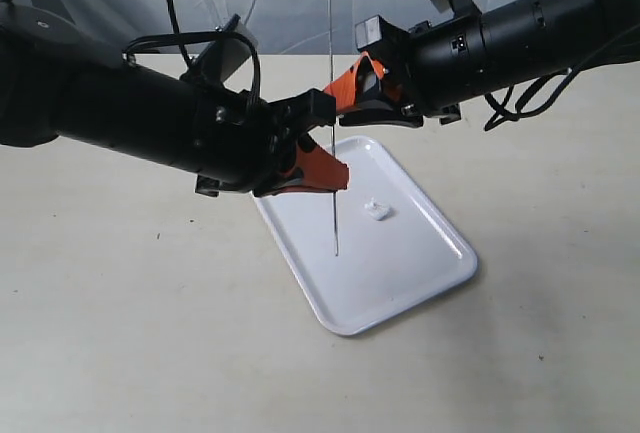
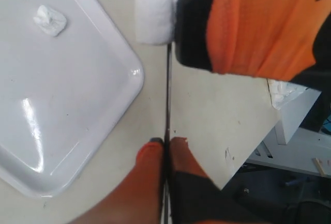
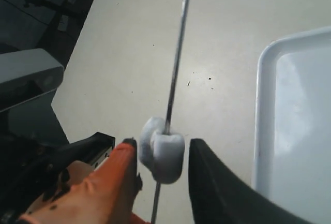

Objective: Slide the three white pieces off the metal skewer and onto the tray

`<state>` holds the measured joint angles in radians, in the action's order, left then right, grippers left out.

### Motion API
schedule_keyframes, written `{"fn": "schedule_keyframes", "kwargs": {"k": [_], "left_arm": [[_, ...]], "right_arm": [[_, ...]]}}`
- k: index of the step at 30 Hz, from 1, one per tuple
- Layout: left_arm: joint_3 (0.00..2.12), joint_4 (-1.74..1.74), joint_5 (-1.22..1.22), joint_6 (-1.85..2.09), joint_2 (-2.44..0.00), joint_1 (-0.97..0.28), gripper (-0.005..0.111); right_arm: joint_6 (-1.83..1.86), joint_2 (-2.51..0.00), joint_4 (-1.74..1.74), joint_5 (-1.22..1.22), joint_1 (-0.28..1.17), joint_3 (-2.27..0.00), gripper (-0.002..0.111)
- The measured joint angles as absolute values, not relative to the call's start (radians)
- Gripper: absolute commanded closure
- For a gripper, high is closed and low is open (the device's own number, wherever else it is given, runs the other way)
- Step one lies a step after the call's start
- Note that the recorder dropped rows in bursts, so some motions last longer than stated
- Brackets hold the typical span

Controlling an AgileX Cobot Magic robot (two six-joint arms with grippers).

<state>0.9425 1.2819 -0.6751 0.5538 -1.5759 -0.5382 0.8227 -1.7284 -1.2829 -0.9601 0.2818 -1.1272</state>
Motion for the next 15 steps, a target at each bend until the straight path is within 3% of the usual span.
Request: {"fn": "schedule_keyframes", "kwargs": {"k": [8,13,15], "left_arm": [[0.942,1.276,-0.659,0.530,-1.577,-0.538,0.107],[0.942,1.274,-0.658,0.526,-1.577,-0.538,0.107],[0.942,1.274,-0.658,0.526,-1.577,-0.538,0.107]], "right_arm": [[0.823,-1.728,-1.283,-0.968,0.282,-1.127,0.077],[0.824,-1.728,-1.283,-0.966,0.282,-1.127,0.096],[0.831,-1.728,-1.281,-0.962,0.282,-1.127,0.098]]}}
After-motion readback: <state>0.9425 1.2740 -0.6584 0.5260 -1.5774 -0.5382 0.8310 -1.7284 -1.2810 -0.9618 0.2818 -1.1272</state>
